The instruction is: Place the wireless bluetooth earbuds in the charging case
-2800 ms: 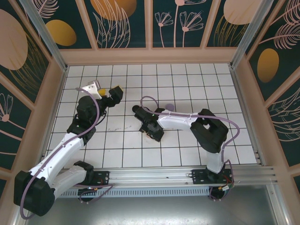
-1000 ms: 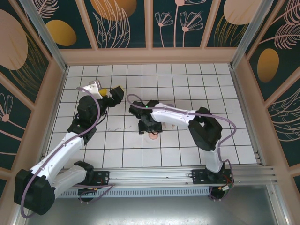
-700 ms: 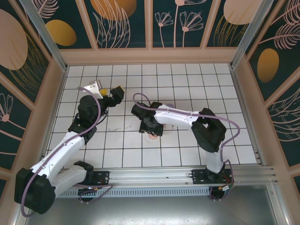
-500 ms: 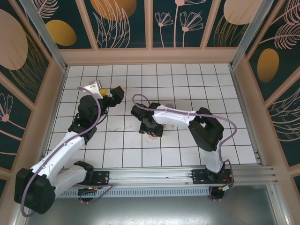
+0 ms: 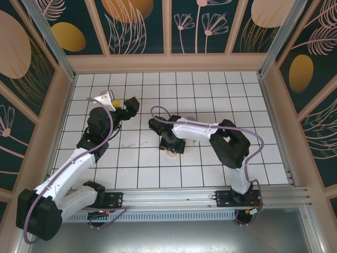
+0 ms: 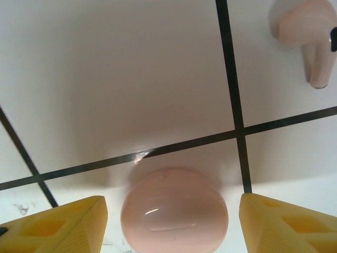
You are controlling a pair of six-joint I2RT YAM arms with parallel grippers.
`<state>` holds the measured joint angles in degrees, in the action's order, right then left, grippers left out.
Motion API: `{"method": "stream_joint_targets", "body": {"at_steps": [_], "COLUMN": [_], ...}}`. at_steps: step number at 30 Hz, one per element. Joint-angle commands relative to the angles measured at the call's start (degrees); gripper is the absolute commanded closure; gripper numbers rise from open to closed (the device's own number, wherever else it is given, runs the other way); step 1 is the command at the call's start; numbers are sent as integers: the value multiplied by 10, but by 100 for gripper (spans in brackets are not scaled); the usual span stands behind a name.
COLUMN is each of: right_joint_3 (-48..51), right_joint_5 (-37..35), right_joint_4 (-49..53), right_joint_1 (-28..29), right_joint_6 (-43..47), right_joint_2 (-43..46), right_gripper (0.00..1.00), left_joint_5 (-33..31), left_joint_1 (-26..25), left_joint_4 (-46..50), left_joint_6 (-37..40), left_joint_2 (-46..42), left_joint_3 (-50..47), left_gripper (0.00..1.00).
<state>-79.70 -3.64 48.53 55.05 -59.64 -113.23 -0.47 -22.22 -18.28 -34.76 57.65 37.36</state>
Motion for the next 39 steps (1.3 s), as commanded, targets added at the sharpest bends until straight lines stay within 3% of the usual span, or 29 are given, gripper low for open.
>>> {"method": "stream_joint_targets", "body": {"at_steps": [1, 13, 26, 36, 39], "right_joint_3": [11, 8, 11, 18, 22], "right_joint_5": [-8, -7, -6, -20, -26], "right_joint_4": [-7, -3, -11, -37, -49], "right_joint_1": [-2, 9, 23, 16, 11], "right_joint_6": [13, 71, 61, 61, 55], "right_joint_2": [-11, -21, -34, 2, 35], "right_gripper": [34, 34, 39, 62, 63], "left_joint_5": [6, 7, 4, 17, 29], "left_joint_1": [3, 3, 3, 3, 3], "left_joint_4": [-28, -25, -22, -57, -62], "left_joint_6": [1, 0, -5, -28, -36], "left_joint_2": [0, 6, 8, 7, 12], "left_joint_3": [-4, -4, -5, -35, -41], "left_gripper": [1, 1, 1, 1, 1]}}
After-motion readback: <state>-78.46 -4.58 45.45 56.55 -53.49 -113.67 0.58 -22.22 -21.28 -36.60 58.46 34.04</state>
